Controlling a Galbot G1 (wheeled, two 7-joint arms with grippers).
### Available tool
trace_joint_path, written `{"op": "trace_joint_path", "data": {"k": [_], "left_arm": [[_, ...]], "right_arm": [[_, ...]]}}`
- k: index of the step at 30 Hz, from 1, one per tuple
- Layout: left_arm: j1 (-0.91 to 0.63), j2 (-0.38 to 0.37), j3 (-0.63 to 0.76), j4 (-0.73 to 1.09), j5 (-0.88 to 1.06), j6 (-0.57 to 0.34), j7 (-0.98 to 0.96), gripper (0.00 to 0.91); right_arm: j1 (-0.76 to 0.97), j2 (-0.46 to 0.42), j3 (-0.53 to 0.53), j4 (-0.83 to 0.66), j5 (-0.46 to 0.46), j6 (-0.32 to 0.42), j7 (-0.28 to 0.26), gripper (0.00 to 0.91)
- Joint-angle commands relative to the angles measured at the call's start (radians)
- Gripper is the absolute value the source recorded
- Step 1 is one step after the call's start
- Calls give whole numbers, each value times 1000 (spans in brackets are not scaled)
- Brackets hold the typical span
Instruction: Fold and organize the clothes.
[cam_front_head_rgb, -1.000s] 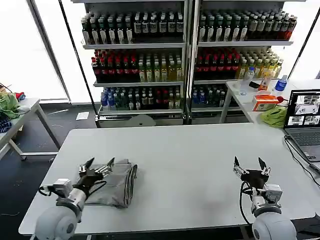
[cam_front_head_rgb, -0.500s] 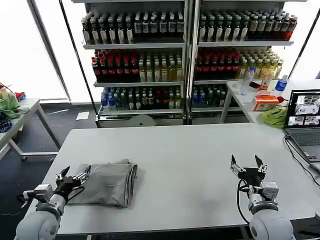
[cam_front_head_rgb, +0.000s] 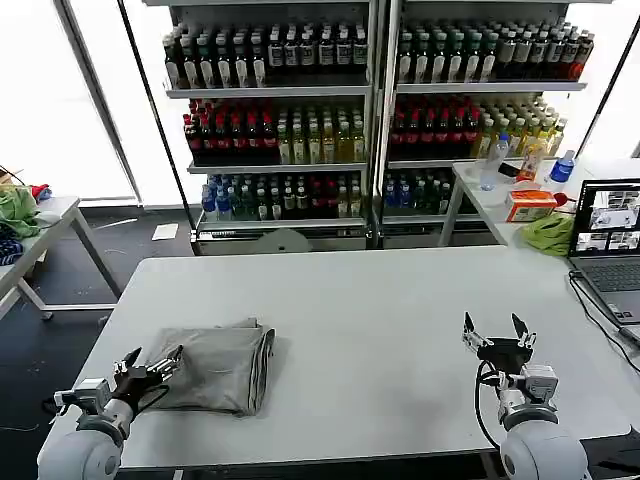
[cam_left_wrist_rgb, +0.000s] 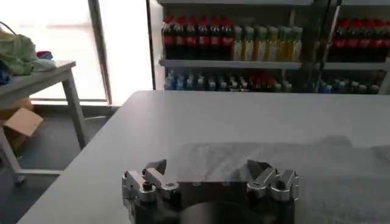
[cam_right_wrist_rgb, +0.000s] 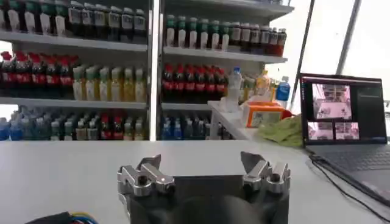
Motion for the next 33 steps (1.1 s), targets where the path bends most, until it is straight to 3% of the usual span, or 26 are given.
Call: {"op": "trace_joint_path", "data": {"k": [1,11,12,13,14,15,16,18,33], "left_arm": [[4,5,-2,53,-1,0,14,907],[-2,0,13,82,0,25,44,907],[-2,0,13,84,-1,25,45,856],[-1,-1,13,85,-2,25,48,796],[-1,-1,13,84,-4,25,49,605],[-1,-1,13,82,-6,26,50,504],[0,-1,14,82,-6,26,51,262],[0,-3,16,79,-6,24,52,30],[5,-6,16,66,4,18,49,0]], "right_arm": [[6,0,-4,-2,-1,-1,0,907],[8,-1,-3,-6,0,1,-1,907],[7,-1,-2,-6,0,1,-1,907],[6,-1,0,-7,0,2,-1,907],[6,-2,0,-7,0,3,-1,907],[5,-2,1,-7,0,3,-1,907],[5,-1,0,-6,0,3,-1,907],[7,0,0,-5,0,3,-1,907],[12,3,-2,0,2,7,-3,907]]}}
